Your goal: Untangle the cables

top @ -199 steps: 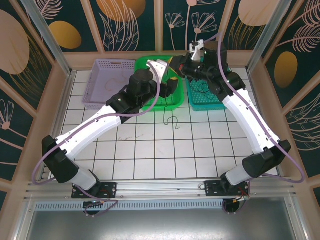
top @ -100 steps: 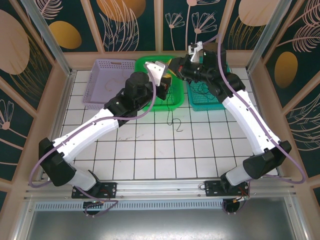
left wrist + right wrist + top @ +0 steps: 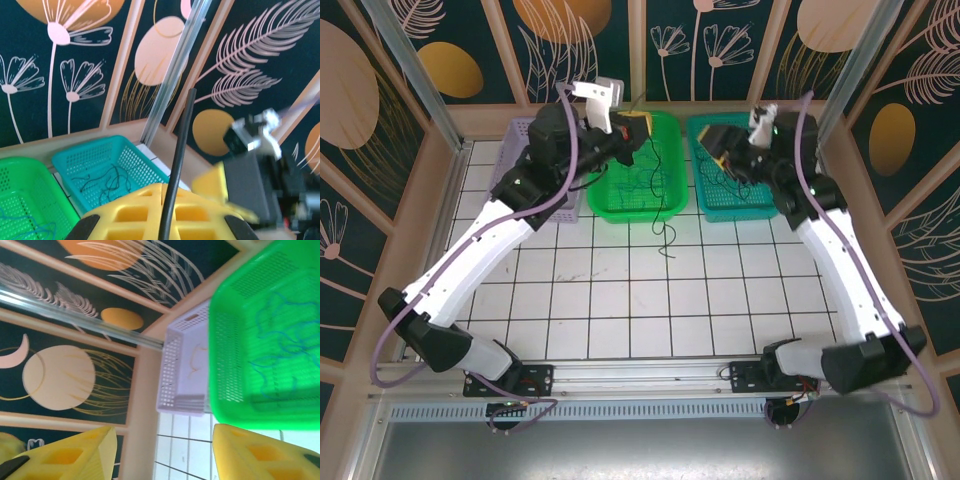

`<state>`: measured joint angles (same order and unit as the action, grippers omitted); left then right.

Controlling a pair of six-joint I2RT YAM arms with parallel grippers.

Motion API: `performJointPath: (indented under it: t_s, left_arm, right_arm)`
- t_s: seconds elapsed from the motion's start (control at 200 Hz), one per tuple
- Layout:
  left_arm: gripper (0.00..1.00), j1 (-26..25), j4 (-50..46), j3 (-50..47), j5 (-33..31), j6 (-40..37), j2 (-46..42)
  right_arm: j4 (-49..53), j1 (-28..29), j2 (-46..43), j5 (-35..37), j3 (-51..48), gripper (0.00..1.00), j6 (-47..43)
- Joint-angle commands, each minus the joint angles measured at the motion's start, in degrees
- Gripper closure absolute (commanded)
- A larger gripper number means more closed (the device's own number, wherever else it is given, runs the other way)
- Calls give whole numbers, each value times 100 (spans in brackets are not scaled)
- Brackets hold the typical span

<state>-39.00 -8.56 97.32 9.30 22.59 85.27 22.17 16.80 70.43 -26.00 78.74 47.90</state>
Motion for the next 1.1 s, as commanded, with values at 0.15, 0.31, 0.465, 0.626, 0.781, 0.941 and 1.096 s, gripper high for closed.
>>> performJointPath:
  t_s: [0.15, 0.31, 0.465, 0.626, 0.781, 0.941, 1.096]
  left_arm:
    - [100, 271, -1004, 1197, 309, 562, 583]
    - [100, 297, -1523, 1911, 292, 545, 948]
    - [100, 300, -1708, 2129, 242, 521, 1068]
    - [100, 305, -1788, 2271, 248, 526, 1146]
    - [100, 314, -1803, 2359, 282, 527, 1198]
    - [100, 310, -1809, 2388, 304, 543, 1259]
    - [100, 330, -1784, 2401, 274, 520, 1259]
  right_arm:
    - [-1286, 712, -1288, -219, -2456, 42, -709]
    - [-1724, 1232, -1524, -280, -3214, 38, -941]
    - [-2459, 1379, -1698, -349, -3635, 36, -963]
    - [-2407, 1422, -1409, -358, -3638, 36, -944]
    - [-2515, 1515, -1021, -185, -3590, 36, -1036]
    - [-2652, 1604, -582, -126, -3301, 41, -1057]
    - [-2592, 1780, -371, 16, -3216, 67, -1062]
